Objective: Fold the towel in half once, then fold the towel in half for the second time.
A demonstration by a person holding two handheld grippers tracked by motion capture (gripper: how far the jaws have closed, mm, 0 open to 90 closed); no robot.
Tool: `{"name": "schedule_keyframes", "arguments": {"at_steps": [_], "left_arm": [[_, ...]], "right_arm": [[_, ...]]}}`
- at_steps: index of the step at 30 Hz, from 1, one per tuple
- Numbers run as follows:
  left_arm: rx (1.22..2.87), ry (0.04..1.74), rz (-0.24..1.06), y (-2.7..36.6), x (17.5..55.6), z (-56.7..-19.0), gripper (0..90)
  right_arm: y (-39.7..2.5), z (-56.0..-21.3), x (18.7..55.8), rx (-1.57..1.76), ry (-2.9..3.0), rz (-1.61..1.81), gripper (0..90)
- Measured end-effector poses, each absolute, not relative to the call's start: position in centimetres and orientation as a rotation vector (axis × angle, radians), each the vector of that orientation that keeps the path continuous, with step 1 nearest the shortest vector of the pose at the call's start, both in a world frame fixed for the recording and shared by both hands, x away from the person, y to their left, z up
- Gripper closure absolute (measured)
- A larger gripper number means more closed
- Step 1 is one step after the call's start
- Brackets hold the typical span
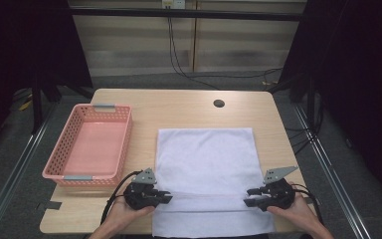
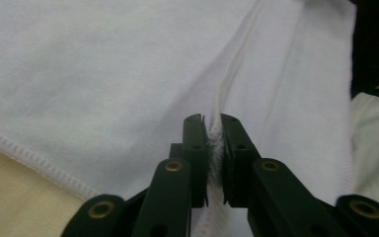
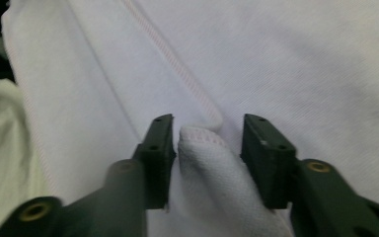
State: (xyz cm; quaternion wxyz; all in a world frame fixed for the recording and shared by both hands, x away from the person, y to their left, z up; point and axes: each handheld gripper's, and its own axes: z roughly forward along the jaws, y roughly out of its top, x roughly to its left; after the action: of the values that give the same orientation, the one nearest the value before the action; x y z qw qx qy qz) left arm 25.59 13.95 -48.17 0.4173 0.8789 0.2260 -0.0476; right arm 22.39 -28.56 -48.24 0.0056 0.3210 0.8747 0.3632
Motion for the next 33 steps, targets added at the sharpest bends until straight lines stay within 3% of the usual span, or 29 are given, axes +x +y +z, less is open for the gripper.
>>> {"name": "schedule_keyframes", "arguments": {"at_steps": [1,3,7,12,15,18,24,33], "left_arm": [[2.209,0.545,-0.115,14.1,25.1,-47.9,83.8],[2.192,0.521,-0.121,14.3,24.3,-47.6,82.9],[2.196,0.475,-0.156,14.9,22.5,-47.3,80.1],[2.2,0.504,-0.208,15.6,21.0,-47.7,62.4],[2.128,0.539,-0.185,16.8,20.9,-46.9,54.3],[2.089,0.597,-0.137,17.3,21.8,-46.5,53.1],[2.079,0.696,-0.085,15.6,25.8,-46.7,57.3],[2.082,0.78,-0.014,12.8,31.7,-47.4,52.0]], "right_arm": [[-28.7,-48.2,22.1,0.993,2.75,1.133,75.6],[-29.1,-47.8,21.3,0.989,2.728,1.152,78.5],[-30.1,-46.7,19.2,0.963,2.731,1.185,74.2],[-30.5,-46.0,17.4,0.944,2.718,1.218,66.1],[-30.5,-45.4,16.4,0.925,2.707,1.255,58.3],[-30.7,-44.8,16.3,0.946,2.616,1.313,56.7],[-30.3,-45.2,20.3,1.036,2.486,1.35,55.4],[-29.0,-46.6,27.7,1.145,2.461,1.281,49.0]]}}
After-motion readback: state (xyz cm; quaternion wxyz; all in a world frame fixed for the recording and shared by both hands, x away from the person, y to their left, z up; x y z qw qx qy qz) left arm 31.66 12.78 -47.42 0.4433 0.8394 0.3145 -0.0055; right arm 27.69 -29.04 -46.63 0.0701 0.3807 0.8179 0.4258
